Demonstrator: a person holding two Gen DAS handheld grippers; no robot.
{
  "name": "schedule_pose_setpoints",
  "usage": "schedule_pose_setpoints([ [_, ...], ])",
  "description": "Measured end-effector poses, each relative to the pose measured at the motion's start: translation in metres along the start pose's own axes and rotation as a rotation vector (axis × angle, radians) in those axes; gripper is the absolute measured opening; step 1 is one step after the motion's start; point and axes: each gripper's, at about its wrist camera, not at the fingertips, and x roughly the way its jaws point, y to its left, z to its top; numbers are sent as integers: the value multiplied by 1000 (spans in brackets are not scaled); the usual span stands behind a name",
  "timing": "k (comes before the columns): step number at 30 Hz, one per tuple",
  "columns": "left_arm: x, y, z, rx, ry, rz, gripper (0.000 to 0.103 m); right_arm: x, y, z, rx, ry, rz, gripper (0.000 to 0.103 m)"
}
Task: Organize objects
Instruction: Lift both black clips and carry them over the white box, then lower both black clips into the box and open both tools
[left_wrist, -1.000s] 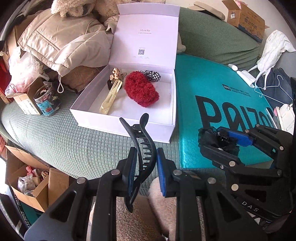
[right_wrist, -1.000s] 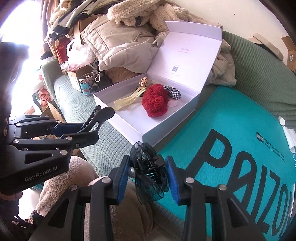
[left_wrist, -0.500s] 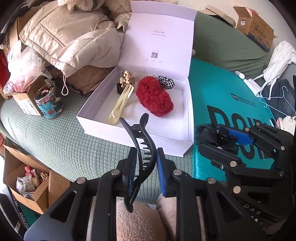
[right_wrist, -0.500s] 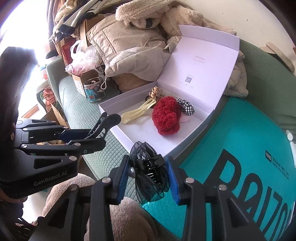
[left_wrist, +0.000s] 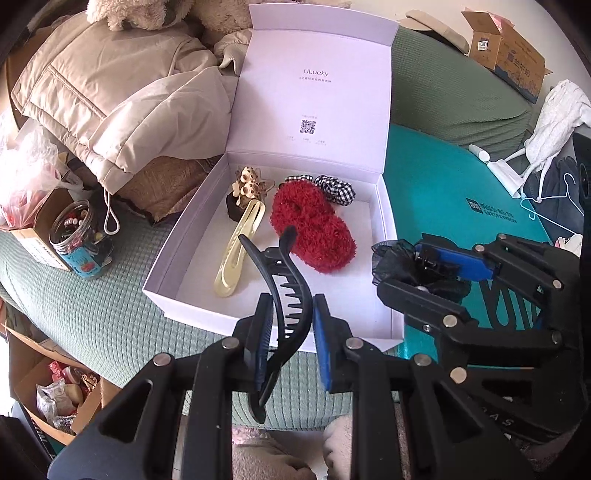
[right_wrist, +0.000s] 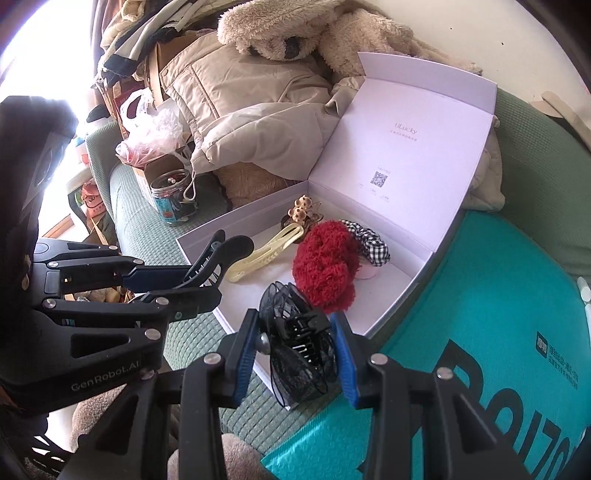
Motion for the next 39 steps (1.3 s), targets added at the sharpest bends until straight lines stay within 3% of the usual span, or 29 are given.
schedule_pose_setpoints([
  [18,40,20,49,44,-18,22,20,39,-20,43,-20,-31,-27,39],
  [39,103,31,40,59,78,3,20,87,-27,29,-5,61,-42,39],
])
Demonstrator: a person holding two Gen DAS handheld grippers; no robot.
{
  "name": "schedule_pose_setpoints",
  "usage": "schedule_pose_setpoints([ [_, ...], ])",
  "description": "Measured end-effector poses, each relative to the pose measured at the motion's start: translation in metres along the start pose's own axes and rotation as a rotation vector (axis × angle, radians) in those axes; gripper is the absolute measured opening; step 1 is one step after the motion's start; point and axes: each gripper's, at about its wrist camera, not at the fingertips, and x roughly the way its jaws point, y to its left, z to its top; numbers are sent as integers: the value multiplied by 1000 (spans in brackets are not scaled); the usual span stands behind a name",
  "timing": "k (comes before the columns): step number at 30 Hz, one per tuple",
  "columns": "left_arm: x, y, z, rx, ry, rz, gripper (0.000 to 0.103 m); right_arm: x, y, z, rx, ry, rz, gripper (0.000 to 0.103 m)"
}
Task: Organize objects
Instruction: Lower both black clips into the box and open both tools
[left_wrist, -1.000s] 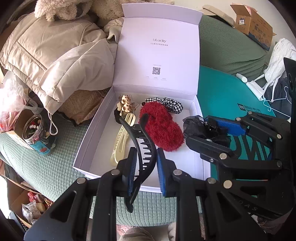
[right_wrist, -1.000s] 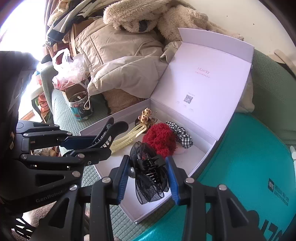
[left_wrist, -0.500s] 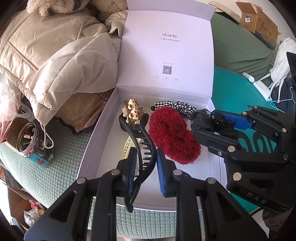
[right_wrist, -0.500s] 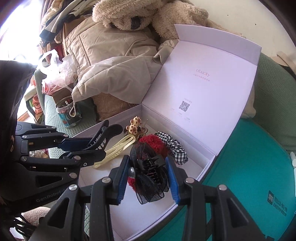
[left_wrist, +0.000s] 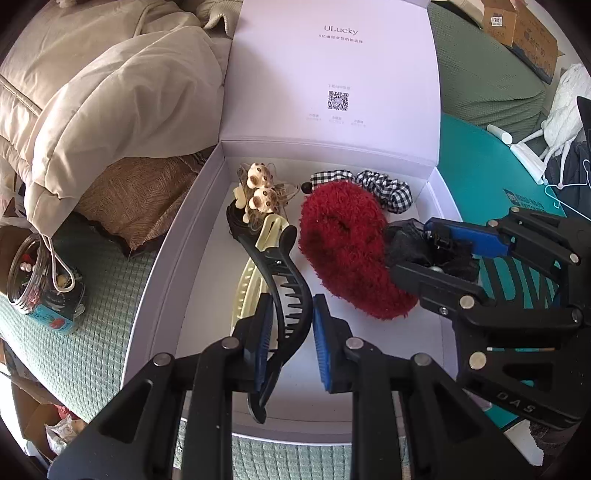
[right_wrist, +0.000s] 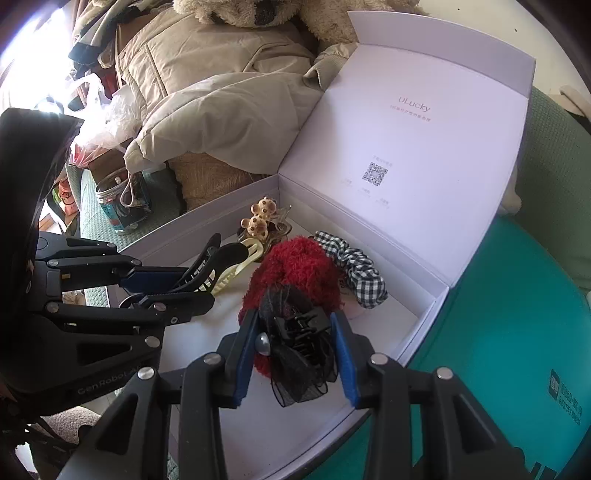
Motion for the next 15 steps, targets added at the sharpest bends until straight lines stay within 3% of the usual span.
schedule_pose_setpoints([
  [15,23,-2,-12,2,53,-19,20,15,0,-9,-8,41,2,39],
])
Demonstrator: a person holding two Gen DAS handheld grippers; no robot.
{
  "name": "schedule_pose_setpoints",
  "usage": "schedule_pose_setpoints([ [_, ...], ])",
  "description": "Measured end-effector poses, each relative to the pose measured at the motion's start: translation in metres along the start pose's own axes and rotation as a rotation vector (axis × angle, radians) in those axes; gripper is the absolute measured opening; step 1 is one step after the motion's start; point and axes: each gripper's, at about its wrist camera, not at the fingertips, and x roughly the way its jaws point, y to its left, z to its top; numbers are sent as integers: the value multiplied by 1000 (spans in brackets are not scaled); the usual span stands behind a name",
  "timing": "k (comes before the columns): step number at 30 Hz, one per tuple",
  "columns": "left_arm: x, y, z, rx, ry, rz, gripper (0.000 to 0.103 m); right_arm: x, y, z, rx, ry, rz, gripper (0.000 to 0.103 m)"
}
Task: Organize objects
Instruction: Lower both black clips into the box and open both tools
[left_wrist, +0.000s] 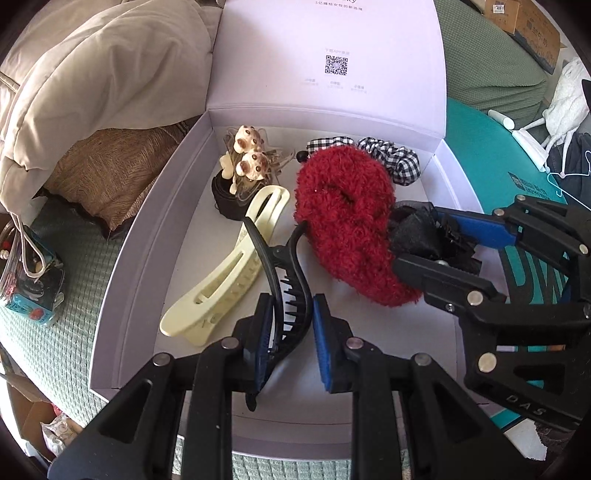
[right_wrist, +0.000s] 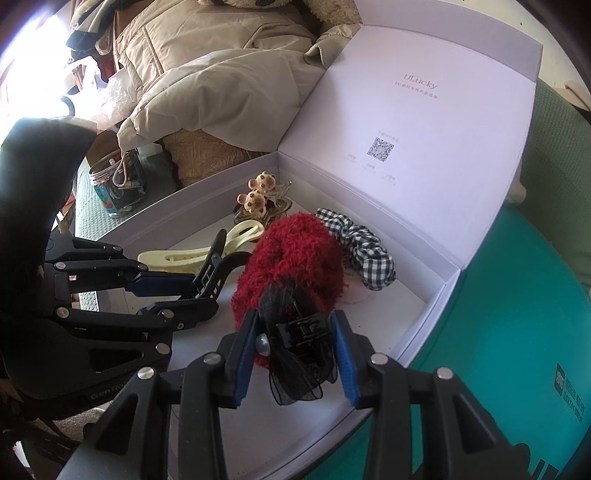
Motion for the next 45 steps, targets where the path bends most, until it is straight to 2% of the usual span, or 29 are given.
schedule_pose_setpoints([
  [20,3,-3,-7,-7,31,-4,22,10,0,-2,-4,36,14,40],
  [36,-37,-11,-3,-17,-12,44,23,-9,-6,11,-16,2,-30,41],
  [43,-62,-23,5,-12,-44,86,36,-31,-8,16,-21,-29,-59,42],
  [45,-65,-14,17,-13,-58,94,39,-39,-6,19,-25,-39,-71,43],
])
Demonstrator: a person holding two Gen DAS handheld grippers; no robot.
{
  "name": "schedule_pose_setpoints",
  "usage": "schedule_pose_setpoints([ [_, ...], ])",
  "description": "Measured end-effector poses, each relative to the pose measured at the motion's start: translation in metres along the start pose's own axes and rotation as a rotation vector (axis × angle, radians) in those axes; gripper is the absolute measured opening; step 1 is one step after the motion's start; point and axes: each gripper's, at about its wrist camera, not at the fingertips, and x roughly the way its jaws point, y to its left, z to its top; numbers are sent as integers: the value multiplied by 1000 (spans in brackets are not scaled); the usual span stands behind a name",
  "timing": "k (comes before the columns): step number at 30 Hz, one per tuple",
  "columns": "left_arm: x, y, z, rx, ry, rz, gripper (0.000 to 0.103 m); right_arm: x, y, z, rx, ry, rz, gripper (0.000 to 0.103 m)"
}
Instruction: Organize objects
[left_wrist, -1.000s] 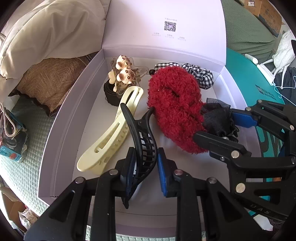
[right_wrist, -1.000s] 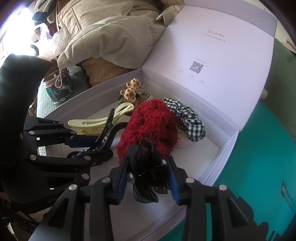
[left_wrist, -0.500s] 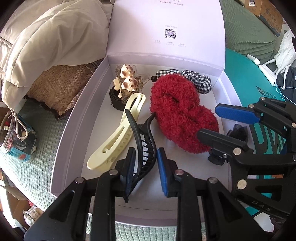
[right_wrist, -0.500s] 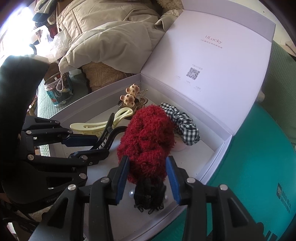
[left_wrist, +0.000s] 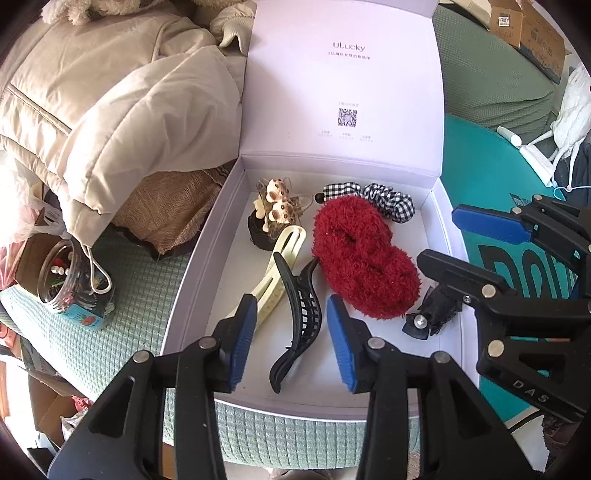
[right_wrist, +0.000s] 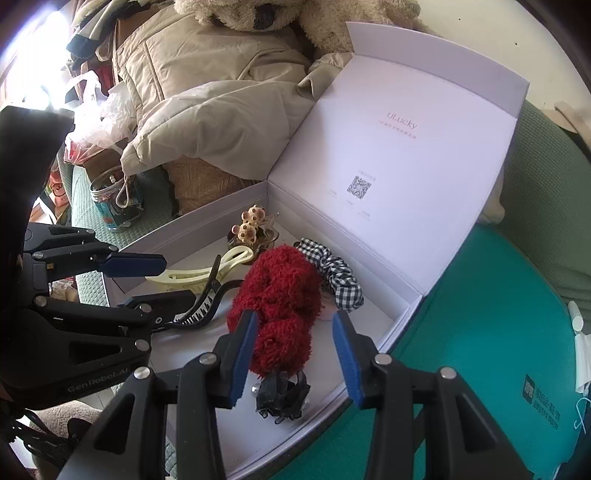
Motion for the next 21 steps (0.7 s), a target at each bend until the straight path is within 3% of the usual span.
schedule_pose_setpoints([
  [2,-3,-3,15,-2,-16,7,42,-9,-1,4,-4,-15,-9,43],
  [21,-119,6,9,-52,-153,84,58,-124,8,19,-12,-194,-89,61],
])
